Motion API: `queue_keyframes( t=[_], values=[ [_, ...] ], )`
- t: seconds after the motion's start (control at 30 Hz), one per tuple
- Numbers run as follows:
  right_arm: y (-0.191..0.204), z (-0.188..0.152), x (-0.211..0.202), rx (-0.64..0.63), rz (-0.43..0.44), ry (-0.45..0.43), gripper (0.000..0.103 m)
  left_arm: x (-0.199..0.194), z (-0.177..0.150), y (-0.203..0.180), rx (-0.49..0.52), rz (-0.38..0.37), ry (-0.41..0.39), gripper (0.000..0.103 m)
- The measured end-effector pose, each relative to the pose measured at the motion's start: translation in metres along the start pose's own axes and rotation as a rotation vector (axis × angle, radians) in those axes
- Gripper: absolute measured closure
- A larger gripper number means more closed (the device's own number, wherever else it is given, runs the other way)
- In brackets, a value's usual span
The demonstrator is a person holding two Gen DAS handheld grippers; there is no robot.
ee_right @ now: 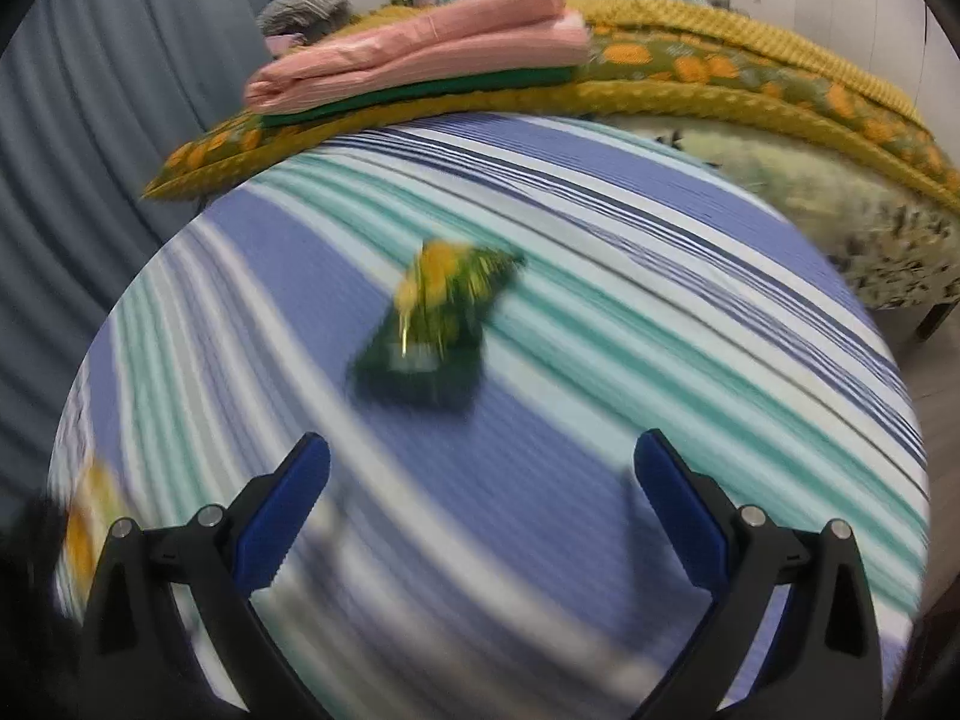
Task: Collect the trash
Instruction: 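Hold the yellow bag in the left tool while the right tool grasps the green wrapper, then carry both bags to the blue wastebasket and open both tools to drop them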
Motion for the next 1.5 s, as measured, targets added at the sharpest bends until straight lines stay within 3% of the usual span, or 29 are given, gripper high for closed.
queue_keyframes(
  t=[0.13, 0.23, 0.27, 0.33, 0.4, 0.6, 0.97, 1.07, 1.1, 1.13, 1.27, 1.43, 1.47, 1.5],
  values=[
    [0.009, 0.021, 0.042, -0.053, -0.097, -0.004, 0.005, 0.000, 0.000, 0.000, 0.000, 0.000, 0.000, 0.004],
    [0.012, 0.028, 0.052, -0.069, -0.117, -0.015, 0.009, 0.000, 0.000, 0.000, -0.001, 0.000, 0.000, 0.004],
    [0.010, 0.031, 0.051, -0.065, -0.119, -0.023, 0.015, 0.000, 0.000, 0.000, 0.000, 0.000, 0.000, 0.004],
    [0.012, 0.035, 0.046, -0.070, -0.099, -0.049, 0.056, 0.000, 0.000, 0.000, -0.001, 0.000, -0.001, 0.004],
    [0.017, 0.032, 0.041, -0.105, -0.079, -0.045, 0.064, 0.000, 0.000, 0.001, 0.000, 0.000, -0.001, 0.004],
    [0.035, 0.003, 0.013, -0.190, 0.004, -0.027, 0.065, 0.001, 0.000, 0.001, 0.001, 0.000, -0.002, 0.004],
    [0.043, -0.096, -0.096, -0.271, 0.090, 0.010, 0.064, 0.001, -0.002, 0.002, -0.001, -0.003, -0.005, 0.004],
    [0.033, -0.108, -0.111, -0.243, 0.073, 0.019, 0.054, -0.004, -0.001, 0.006, -0.058, -0.064, -0.030, 0.004],
    [0.028, -0.110, -0.114, -0.232, 0.064, 0.026, 0.043, -0.007, -0.001, 0.008, -0.085, -0.100, -0.041, 0.004],
    [0.024, -0.112, -0.116, -0.218, 0.062, 0.032, 0.037, -0.010, -0.002, 0.010, -0.101, -0.124, -0.048, 0.004],
    [0.023, -0.112, -0.121, -0.173, 0.075, 0.039, 0.031, -0.018, -0.008, 0.012, -0.075, -0.151, -0.039, 0.004],
    [0.032, -0.107, -0.112, -0.171, 0.071, 0.071, 0.032, -0.013, -0.007, 0.008, -0.047, -0.096, -0.010, 0.004],
    [0.032, -0.106, -0.109, -0.171, 0.068, 0.073, 0.038, -0.011, -0.007, 0.007, -0.041, -0.077, -0.003, 0.005],
    [0.032, -0.106, -0.107, -0.171, 0.069, 0.084, 0.051, -0.011, -0.007, 0.006, -0.031, -0.058, 0.005, 0.007]
  ],
)
Point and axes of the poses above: each gripper's, at about its wrist camera, not at the fingertips, and x roughly the way its jaws point, y to its left, z to its top, the point moved 9 cm from there along x, roughly the way its jaws point, and after that the axes turned 15 degrees about -y, right-handed, at the moved point
